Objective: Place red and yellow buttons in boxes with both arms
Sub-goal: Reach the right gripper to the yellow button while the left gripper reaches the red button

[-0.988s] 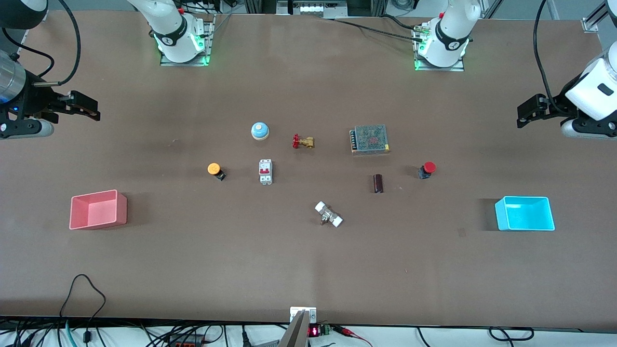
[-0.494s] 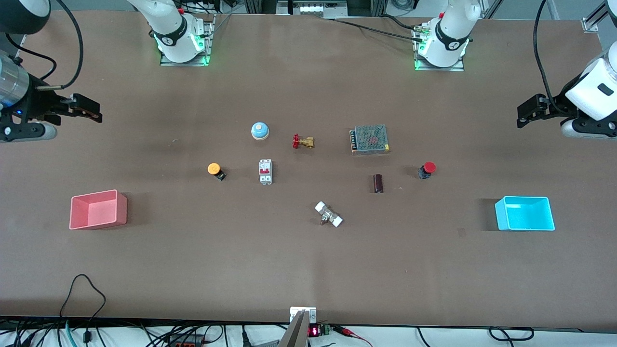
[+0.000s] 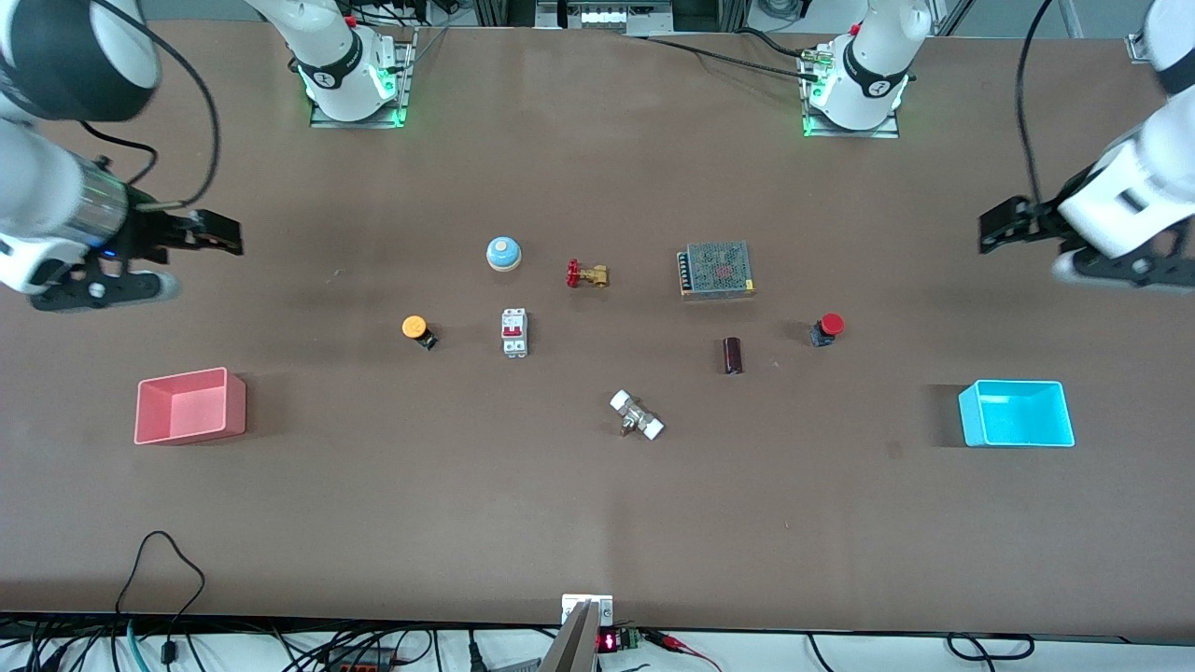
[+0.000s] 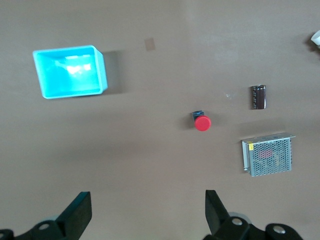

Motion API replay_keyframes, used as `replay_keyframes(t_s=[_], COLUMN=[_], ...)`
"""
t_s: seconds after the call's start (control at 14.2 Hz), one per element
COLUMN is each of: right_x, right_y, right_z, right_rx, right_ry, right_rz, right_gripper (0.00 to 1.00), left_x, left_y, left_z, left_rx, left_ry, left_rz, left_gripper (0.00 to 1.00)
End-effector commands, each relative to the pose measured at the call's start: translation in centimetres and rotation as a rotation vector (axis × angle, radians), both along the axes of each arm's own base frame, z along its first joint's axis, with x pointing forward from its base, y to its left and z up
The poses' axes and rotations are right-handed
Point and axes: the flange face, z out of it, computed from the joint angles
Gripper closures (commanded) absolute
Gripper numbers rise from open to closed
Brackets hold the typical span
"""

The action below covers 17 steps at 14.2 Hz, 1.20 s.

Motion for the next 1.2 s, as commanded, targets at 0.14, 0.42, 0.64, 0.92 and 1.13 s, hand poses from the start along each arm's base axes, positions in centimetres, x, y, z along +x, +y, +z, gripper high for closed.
replay_keyframes(t_s=[0.14, 0.42, 0.64, 0.92, 1.13], right_x=[-1.3, -3.3, -4.0, -3.6, -2.7], right_y=[2.9, 5.9, 10.0, 12.3, 12.4], right_z=[-5.4, -10.4, -13.4, -16.5, -19.1], right_rx=[0.017, 0.020, 0.037, 0.022, 0.021], right_ry=[-0.071, -0.137, -0.189, -0.199, -0.217], right_rz=[0.035, 0.003, 0.042, -0.196, -0.340], right_gripper=[0.00, 0.00, 0.00, 0.00, 0.00], left_x=[3.2, 2.7, 1.6, 0.1, -1.4], left_y=[-2.1, -3.8, -5.1, -6.9, -7.4], left_z=[-7.3, -15.5, -20.3, -25.8, -30.2], left_rx=[-0.002, -0.003, -0.022, -0.042, -0.058], left_ry=[0.068, 0.046, -0.014, -0.059, -0.092], left_rz=[0.126, 0.171, 0.161, 0.133, 0.126], left_gripper=[0.00, 0.00, 0.00, 0.00, 0.00])
